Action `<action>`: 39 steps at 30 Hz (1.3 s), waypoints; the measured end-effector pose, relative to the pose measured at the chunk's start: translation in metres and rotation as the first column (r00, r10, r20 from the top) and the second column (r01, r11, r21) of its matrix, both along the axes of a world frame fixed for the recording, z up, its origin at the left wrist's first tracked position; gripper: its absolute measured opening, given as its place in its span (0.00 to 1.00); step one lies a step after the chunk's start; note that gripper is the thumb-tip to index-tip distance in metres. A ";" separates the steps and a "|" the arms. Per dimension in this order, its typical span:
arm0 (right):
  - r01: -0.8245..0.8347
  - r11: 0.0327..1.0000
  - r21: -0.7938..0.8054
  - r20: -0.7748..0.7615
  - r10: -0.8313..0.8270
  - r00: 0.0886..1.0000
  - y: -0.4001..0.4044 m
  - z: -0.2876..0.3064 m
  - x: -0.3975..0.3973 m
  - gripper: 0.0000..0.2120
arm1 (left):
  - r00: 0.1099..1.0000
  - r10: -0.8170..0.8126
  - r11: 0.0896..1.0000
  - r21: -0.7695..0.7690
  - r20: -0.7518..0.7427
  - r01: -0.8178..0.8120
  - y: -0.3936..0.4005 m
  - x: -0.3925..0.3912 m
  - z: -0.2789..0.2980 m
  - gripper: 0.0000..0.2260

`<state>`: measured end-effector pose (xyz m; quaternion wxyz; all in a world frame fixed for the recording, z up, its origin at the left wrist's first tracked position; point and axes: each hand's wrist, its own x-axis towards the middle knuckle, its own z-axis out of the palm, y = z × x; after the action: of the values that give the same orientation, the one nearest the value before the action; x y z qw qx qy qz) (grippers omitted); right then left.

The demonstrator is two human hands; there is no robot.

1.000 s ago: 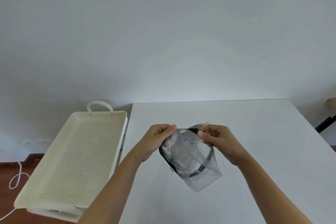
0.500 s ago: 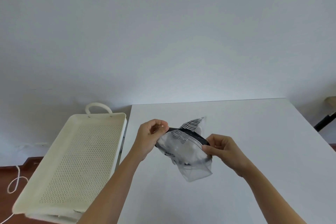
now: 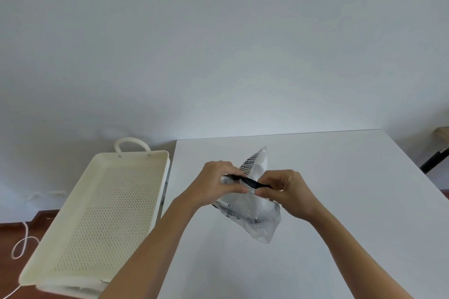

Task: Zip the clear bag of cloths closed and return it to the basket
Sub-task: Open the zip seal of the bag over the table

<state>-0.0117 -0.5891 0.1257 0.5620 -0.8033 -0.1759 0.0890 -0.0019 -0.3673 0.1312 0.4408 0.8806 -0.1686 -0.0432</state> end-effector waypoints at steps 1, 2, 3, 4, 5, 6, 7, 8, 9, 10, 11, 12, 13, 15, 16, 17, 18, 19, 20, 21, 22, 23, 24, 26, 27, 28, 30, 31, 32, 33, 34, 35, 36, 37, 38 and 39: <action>0.027 0.999 -0.020 0.016 -0.026 1.000 -0.001 0.000 0.001 0.05 | 1.000 0.016 0.999 -0.031 0.020 -0.016 -0.002 0.001 0.001 0.11; 0.064 0.997 -0.036 0.026 -0.063 0.998 -0.002 -0.001 0.001 0.05 | 0.999 0.034 0.998 -0.055 0.043 -0.031 -0.003 0.001 0.001 0.09; 0.105 0.993 -0.047 0.033 -0.104 0.994 -0.002 -0.001 0.001 0.06 | 0.997 0.043 0.997 -0.069 0.064 -0.038 -0.004 0.002 0.002 0.08; 0.144 0.988 -0.052 0.040 -0.142 0.989 -0.002 -0.002 0.000 0.07 | 0.995 0.044 0.997 -0.073 0.085 -0.038 -0.006 0.002 0.002 0.07; 0.183 0.982 -0.052 0.047 -0.181 0.982 0.000 -0.003 0.000 0.08 | 0.994 0.045 0.997 -0.073 0.102 -0.037 -0.007 0.002 0.002 0.06; 0.219 0.975 -0.043 0.052 -0.216 0.975 0.001 -0.004 -0.001 0.09 | 0.992 0.051 0.996 -0.075 0.117 -0.042 -0.009 0.002 0.002 0.05; 0.248 0.968 -0.029 0.050 -0.246 0.968 0.002 -0.005 -0.001 0.09 | 0.989 0.065 0.995 -0.084 0.132 -0.054 -0.010 0.002 0.002 0.04; 0.264 0.965 -0.015 0.033 -0.263 0.964 0.002 -0.006 0.000 0.10 | 0.985 0.088 0.992 -0.100 0.147 -0.073 -0.010 0.003 0.003 0.04; 0.254 0.967 0.004 -0.007 -0.254 0.967 -0.001 -0.006 0.001 0.11 | 0.979 0.119 0.988 -0.119 0.164 -0.100 -0.010 0.004 0.003 0.03; 0.208 0.977 0.039 -0.075 -0.205 0.976 -0.006 -0.006 0.001 0.13 | 0.971 0.156 0.982 -0.138 0.181 -0.132 -0.009 0.005 0.004 0.03; 0.127 0.987 0.100 -0.166 -0.109 0.980 -0.011 -0.006 0.001 0.15 | 0.961 0.194 0.973 -0.159 0.194 -0.165 -0.006 0.006 0.004 0.03; 0.034 0.982 0.185 -0.258 0.015 0.966 -0.017 -0.006 0.000 0.16 | 0.952 0.232 0.963 -0.186 0.198 -0.196 -0.003 0.008 0.004 0.03; -0.039 0.961 0.275 -0.325 0.131 0.937 -0.023 -0.007 -0.002 0.15 | 0.945 0.266 0.950 -0.217 0.189 -0.224 0.001 0.009 0.004 0.03; -0.084 0.915 0.394 -0.377 0.244 0.894 -0.030 -0.008 -0.005 0.12 | 0.937 0.311 0.929 -0.256 0.158 -0.265 0.009 0.011 0.004 0.05; -0.071 0.908 0.412 -0.379 0.242 0.893 -0.031 -0.009 -0.005 0.10 | 0.934 0.322 0.925 -0.258 0.152 -0.277 0.011 0.011 0.004 0.07; -0.048 0.909 0.413 -0.372 0.217 0.902 -0.030 -0.009 -0.006 0.09 | 0.931 0.331 0.923 -0.256 0.154 -0.286 0.013 0.010 0.004 0.09; -0.025 0.914 0.406 -0.358 0.184 0.916 -0.027 -0.009 -0.006 0.08 | 0.927 0.341 0.920 -0.257 0.159 -0.294 0.013 0.009 0.004 0.10; -0.003 0.920 0.391 -0.338 0.147 0.930 -0.025 -0.008 -0.005 0.08 | 0.922 0.352 0.916 -0.262 0.161 -0.304 0.013 0.008 0.003 0.11; 0.016 0.928 0.372 -0.315 0.110 0.943 -0.023 -0.008 -0.005 0.07 | 0.917 0.364 0.911 -0.270 0.162 -0.313 0.014 0.007 0.002 0.11; 0.037 0.937 0.347 -0.290 0.070 0.954 -0.021 -0.007 -0.004 0.08 | 0.913 0.374 0.905 -0.277 0.162 -0.322 0.015 0.006 0.001 0.11; 0.061 0.946 0.317 -0.266 0.027 0.964 -0.020 -0.007 -0.003 0.10 | 0.910 0.382 0.901 -0.283 0.159 -0.328 0.016 0.006 0.000 0.10; 0.090 0.954 0.286 -0.243 -0.018 0.970 -0.020 -0.007 -0.002 0.12 | 0.910 0.385 0.899 -0.287 0.155 -0.332 0.017 0.005 0.000 0.08; 0.119 0.960 0.254 -0.222 -0.062 0.973 -0.019 -0.008 -0.002 0.13 | 0.910 0.386 0.897 -0.290 0.149 -0.333 0.018 0.004 -0.001 0.07; 0.172 0.964 0.204 -0.189 -0.134 0.973 -0.018 -0.009 0.000 0.12 | 0.911 0.388 0.897 -0.286 0.143 -0.337 0.019 0.002 -0.001 0.06; 0.197 0.961 0.192 -0.176 -0.164 0.971 -0.017 -0.010 0.001 0.10 | 0.911 0.388 0.898 -0.282 0.142 -0.339 0.019 0.001 -0.001 0.06; 0.223 0.958 0.180 -0.162 -0.195 0.967 -0.016 -0.010 0.001 0.09 | 0.911 0.386 0.900 -0.277 0.143 -0.337 0.020 0.000 -0.001 0.06; 0.275 0.951 0.143 -0.120 -0.260 0.958 -0.012 -0.009 0.001 0.07 | 0.918 0.364 0.914 -0.251 0.159 -0.319 0.024 0.000 0.000 0.06; 0.294 0.947 0.128 -0.097 -0.283 0.954 -0.011 -0.008 0.001 0.07 | 0.926 0.341 0.927 -0.222 0.160 -0.303 0.026 0.000 0.001 0.05; 0.299 0.947 0.119 -0.081 -0.291 0.953 -0.009 -0.006 0.001 0.07 | 0.940 0.307 0.943 -0.181 0.152 -0.279 0.028 0.001 0.004 0.05; 0.291 0.950 0.111 -0.070 -0.284 0.956 -0.008 -0.005 0.002 0.07 | 0.956 0.259 0.962 -0.129 0.141 -0.241 0.028 0.001 0.006 0.07; 0.268 0.958 0.101 -0.064 -0.263 0.963 -0.006 -0.003 0.003 0.07 | 0.971 0.201 0.979 -0.073 0.126 -0.192 0.027 0.001 0.009 0.11; 0.240 0.966 0.092 -0.060 -0.235 0.970 -0.005 -0.002 0.004 0.06 | 0.983 0.144 0.990 -0.021 0.112 -0.143 0.023 0.002 0.011 0.15; 0.213 0.974 0.083 -0.054 -0.209 0.977 -0.003 0.000 0.005 0.06 | 0.990 0.098 0.995 0.015 0.097 -0.100 0.017 0.002 0.013 0.18; 0.192 0.978 0.077 -0.043 -0.189 0.981 -0.001 0.001 0.007 0.06 | 0.994 0.070 0.997 0.027 0.084 -0.073 0.011 0.002 0.015 0.18; 0.179 0.981 0.073 -0.031 -0.177 0.984 0.001 0.002 0.008 0.05 | 0.995 0.066 0.997 0.023 0.078 -0.068 0.006 0.003 0.016 0.15; 0.168 0.983 0.075 -0.023 -0.167 0.986 0.001 0.003 0.008 0.05 | 0.993 0.079 0.997 0.011 0.086 -0.080 0.001 0.004 0.017 0.12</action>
<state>-0.0033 -0.5877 0.1291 0.5993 -0.7923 -0.1063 0.0413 0.0023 -0.3660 0.1482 0.4280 0.8909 -0.1516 0.0109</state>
